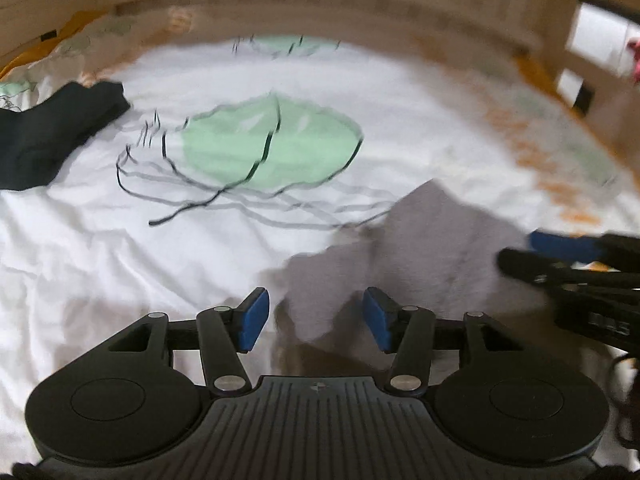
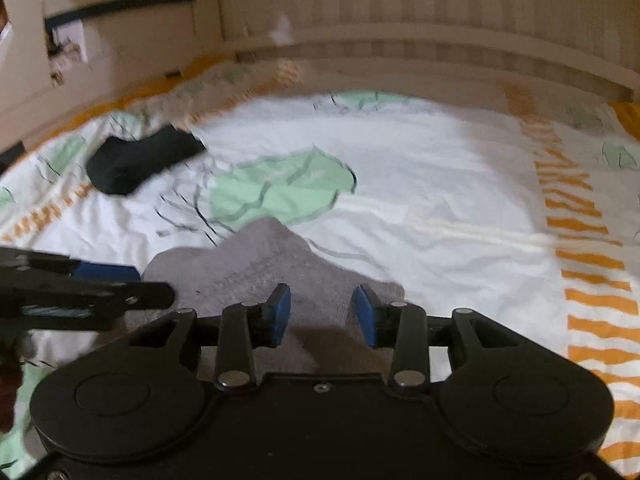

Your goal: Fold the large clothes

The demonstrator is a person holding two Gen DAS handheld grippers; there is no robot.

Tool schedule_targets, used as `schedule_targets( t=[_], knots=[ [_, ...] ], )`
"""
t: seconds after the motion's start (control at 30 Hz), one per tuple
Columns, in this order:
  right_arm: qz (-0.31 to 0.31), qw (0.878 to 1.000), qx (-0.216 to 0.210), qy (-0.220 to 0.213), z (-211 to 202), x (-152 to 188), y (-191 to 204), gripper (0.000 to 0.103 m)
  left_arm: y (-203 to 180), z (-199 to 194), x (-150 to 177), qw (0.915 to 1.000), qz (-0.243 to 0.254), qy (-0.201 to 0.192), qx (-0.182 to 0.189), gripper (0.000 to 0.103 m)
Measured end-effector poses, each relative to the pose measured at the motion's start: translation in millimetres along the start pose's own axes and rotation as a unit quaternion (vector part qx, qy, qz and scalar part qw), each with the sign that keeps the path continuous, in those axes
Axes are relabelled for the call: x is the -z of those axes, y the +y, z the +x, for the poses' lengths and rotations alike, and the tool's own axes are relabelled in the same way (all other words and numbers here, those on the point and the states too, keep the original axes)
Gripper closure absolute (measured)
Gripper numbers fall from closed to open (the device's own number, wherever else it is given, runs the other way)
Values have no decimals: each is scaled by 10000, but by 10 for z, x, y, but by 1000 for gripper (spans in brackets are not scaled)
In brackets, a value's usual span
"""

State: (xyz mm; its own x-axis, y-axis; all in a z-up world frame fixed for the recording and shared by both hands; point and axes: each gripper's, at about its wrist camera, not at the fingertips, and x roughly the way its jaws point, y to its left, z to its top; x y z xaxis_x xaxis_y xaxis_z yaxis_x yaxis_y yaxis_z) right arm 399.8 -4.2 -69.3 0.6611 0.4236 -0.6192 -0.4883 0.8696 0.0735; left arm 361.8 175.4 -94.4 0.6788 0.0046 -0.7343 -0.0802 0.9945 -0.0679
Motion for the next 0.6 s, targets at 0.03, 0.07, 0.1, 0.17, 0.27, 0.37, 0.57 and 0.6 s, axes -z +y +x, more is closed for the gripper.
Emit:
schedule_targets(
  t=[0.03,0.07,0.1,0.17,0.27,0.37,0.57,0.6],
  knots=[
    [-50,10000,84,-2,32,26,25,50,16,64,-10,10000,40,52,-16,48],
    [-98,9998,171,-13,72,46,55,49,46,94,-14,9999,68,76,-43,45],
    [-128,9996,250,-17,99,60,85,49,53,126,-31,9998,117,102,-89,42],
    [-122,9992,368,-28,143,71,113,48,53,163,-48,9995,240,143,-139,40],
    [-61,9989,454,-26,176,84,124,48,94,184,-84,9996,183,187,-76,39],
    [41,9994,323,-79,131,86,66,47,196,78,-100,9996,-170,124,185,40],
    [775,9951,-284,-539,-308,152,-260,18,473,-434,82,9901,-880,-187,1076,12],
    [893,9937,-373,-558,-379,169,-313,17,497,-500,132,9885,-929,-176,1177,12]
  ],
)
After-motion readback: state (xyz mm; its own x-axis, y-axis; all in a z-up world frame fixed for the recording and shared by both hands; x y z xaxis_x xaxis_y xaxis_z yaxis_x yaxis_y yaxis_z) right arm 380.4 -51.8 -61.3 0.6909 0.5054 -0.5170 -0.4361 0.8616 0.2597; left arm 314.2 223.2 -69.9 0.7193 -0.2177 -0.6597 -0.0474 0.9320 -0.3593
